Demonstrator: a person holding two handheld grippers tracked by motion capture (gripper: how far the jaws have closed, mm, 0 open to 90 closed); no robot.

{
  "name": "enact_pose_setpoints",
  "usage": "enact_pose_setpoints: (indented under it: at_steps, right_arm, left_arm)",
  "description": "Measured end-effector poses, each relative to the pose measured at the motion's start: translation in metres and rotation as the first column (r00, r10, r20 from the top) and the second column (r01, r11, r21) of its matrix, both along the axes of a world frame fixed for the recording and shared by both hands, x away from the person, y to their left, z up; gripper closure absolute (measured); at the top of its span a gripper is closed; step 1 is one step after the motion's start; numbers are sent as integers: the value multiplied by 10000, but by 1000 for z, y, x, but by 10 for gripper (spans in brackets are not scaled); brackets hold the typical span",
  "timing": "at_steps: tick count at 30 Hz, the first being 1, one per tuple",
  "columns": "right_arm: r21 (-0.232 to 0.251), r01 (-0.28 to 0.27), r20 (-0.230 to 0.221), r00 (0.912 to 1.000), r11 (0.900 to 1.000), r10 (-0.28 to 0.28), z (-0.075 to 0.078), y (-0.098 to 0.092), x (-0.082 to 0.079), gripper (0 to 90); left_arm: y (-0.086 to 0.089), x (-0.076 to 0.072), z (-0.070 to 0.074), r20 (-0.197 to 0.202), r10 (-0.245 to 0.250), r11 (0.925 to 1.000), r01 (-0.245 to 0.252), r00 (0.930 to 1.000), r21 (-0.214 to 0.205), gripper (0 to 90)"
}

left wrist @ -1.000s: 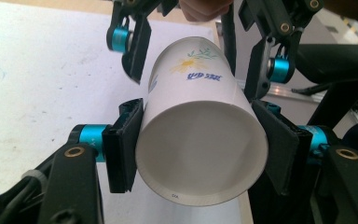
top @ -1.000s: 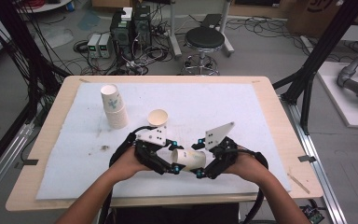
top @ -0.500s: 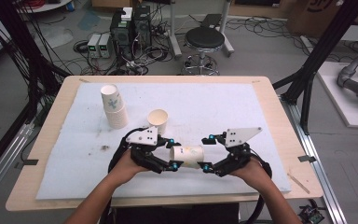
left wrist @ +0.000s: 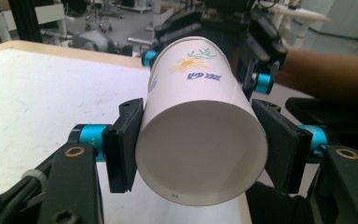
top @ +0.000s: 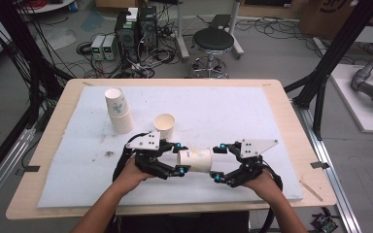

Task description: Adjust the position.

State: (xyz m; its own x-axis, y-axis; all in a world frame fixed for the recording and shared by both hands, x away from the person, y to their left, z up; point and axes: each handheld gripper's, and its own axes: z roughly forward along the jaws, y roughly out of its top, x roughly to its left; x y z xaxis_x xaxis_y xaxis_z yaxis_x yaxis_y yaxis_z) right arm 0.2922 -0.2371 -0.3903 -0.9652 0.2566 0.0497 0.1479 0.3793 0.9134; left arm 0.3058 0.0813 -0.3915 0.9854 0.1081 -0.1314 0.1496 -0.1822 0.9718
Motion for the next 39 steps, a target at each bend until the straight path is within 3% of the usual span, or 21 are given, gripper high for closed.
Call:
enact_pose_setpoints:
  at_steps: [10, 16, 20, 26, 32, 39]
  right_arm:
    - [134, -542, -100, 9985, 9984, 543, -4, 7, -1, 196]
    - [460, -806, -294, 9962, 9957, 820, -4, 8, -1, 200]
    - [783, -952, -277, 9948, 9924, 977, -3, 7, -1, 208]
    - [1009, -1195, -64, 9927, 9877, 1208, -1, 4, -2, 308]
    - [1366, -1259, 61, 9920, 9826, 1262, 1, 2, -3, 345]
    - [1377, -1279, 62, 9917, 9822, 1283, 2, 2, -3, 365]
  left_arm:
    - [-6, -3, 0, 116, -632, 9980, 633, 9979, -88, 371]
    - [-6, -3, 0, -61, -850, 9956, 847, 9964, -403, 371]
    - [-6, -3, 0, -106, -908, 9939, 900, 9958, -644, 371]
    - [-6, -3, -2, -96, -936, 9922, 924, 9956, -831, 372]
    - [-7, -4, -5, -28, -971, 9915, 965, 9953, -878, 372]
    - [-6, -5, -6, -6, -949, 9920, 945, 9955, -833, 371]
